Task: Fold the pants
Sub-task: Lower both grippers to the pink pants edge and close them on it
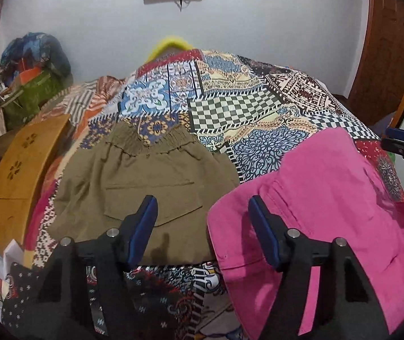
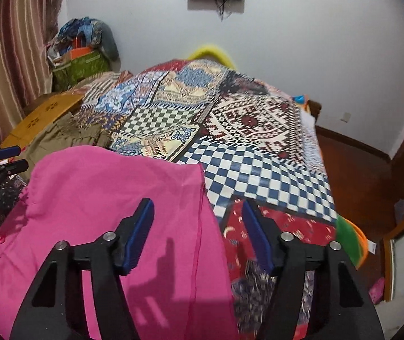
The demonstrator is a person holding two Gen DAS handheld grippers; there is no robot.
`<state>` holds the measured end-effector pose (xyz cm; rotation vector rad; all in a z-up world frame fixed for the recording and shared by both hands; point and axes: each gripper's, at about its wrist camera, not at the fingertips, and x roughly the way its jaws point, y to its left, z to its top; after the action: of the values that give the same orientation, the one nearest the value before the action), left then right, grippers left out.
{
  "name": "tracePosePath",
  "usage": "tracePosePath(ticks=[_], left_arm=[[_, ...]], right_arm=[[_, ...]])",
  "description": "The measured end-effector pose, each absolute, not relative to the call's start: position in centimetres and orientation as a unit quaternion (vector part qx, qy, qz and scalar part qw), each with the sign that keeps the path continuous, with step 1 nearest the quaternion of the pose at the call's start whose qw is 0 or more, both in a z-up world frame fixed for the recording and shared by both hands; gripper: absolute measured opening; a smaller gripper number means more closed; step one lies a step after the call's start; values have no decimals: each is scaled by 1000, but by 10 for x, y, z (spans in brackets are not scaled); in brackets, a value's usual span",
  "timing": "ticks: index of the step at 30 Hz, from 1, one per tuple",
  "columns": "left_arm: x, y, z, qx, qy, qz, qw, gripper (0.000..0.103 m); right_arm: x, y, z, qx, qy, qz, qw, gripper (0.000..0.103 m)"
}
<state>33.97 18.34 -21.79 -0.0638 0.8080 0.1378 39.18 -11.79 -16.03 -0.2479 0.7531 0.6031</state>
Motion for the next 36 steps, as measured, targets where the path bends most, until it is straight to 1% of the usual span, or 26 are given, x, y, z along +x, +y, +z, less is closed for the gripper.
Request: tracePosePath(ticks=[14,15,16,17,19,21,23,24,25,26,27,28,29,30,31,33,36], left_arm=[[359,166,-249,-58,438,6,897,67],[360,161,-251,-50,441,4,896,65],[361,159,-253,-46,443,2,896,60],[363,156,-255,-44,445,0,894,59],[367,155,-258,-50,451,-6,891,50],[370,155,-260,-58,453,-10,890,49],[372,157,-260,-65,450,-13,890,44],[373,158,-260,-70,450,-14,890,41],[374,160,-260,-80,449,-16,890,39],[374,162,-260,-87,448,-17,890,38],[375,163,-259,-96,445,-18,890,35],[375,164,-259,-100,444,-19,890,31],[376,165,-259,-105,443,-19,890,30],[376,165,-258,-108,442,-21,890,25],[375,164,-257,-108,441,-21,891,21],[374,163,-253,-104,436,-15,894,16],[371,163,-244,-100,426,-12,899,12]], right_arm=[[430,-91,-192,-157,410,308,844,60],[431,-90,-195,-160,414,308,841,60],[432,-90,-197,-161,416,308,840,60],[433,-90,-199,-162,418,308,839,60],[436,-90,-202,-157,424,309,837,60],[440,-92,-203,-143,430,312,835,60],[447,-94,-205,-123,439,316,832,59],[448,-94,-206,-114,441,320,831,49],[450,-94,-207,-105,447,330,825,43],[451,-92,-208,-102,450,332,823,34],[451,-92,-208,-101,449,332,823,28],[450,-90,-208,-103,448,335,822,24],[448,-88,-208,-107,446,337,822,15],[447,-87,-208,-110,445,339,821,10],[445,-87,-208,-114,442,338,823,9],[439,-88,-208,-123,437,335,826,6],[434,-97,-207,-137,429,321,833,5]])
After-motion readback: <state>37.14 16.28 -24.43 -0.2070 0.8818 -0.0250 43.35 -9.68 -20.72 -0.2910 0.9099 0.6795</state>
